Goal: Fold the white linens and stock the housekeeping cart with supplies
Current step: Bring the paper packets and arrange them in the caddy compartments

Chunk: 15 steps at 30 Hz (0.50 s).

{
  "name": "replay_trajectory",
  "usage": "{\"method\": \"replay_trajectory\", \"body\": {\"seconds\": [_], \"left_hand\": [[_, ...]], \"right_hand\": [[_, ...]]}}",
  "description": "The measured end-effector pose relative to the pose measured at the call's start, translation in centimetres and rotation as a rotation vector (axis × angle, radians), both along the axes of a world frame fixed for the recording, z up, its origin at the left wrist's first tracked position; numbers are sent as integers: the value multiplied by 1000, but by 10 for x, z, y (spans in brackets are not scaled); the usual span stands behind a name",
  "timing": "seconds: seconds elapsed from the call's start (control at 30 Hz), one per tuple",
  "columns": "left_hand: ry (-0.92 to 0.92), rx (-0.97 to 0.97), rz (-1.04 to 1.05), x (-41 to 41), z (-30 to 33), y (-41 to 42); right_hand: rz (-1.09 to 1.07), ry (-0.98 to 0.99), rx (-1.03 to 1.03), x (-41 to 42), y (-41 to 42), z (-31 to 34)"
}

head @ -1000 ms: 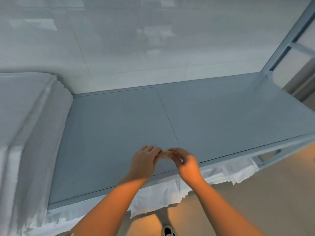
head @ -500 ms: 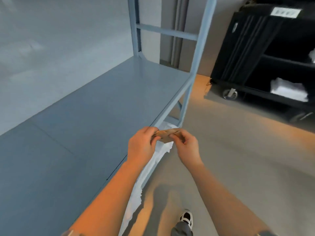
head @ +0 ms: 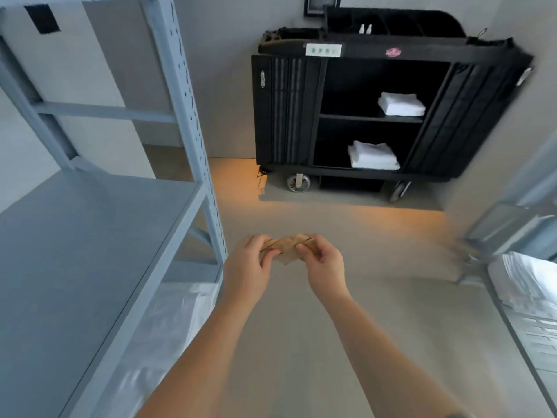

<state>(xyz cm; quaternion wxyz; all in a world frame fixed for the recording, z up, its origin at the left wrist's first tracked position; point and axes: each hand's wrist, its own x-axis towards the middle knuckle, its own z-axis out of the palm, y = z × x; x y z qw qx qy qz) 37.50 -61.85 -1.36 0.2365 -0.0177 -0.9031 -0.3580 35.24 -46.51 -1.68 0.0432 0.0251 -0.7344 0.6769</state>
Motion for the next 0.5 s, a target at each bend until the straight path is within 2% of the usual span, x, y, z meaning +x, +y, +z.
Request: {"method": "replay_trajectory", "body": {"seconds": [0.27,0.5], "left_hand": [[43,29,-85,-142,14,71],[68,-3,-124,-266,3,108]], "right_hand": [[-126,4,-41,-123,64,10],[-215,-21,-55,-236,99,0]]}}
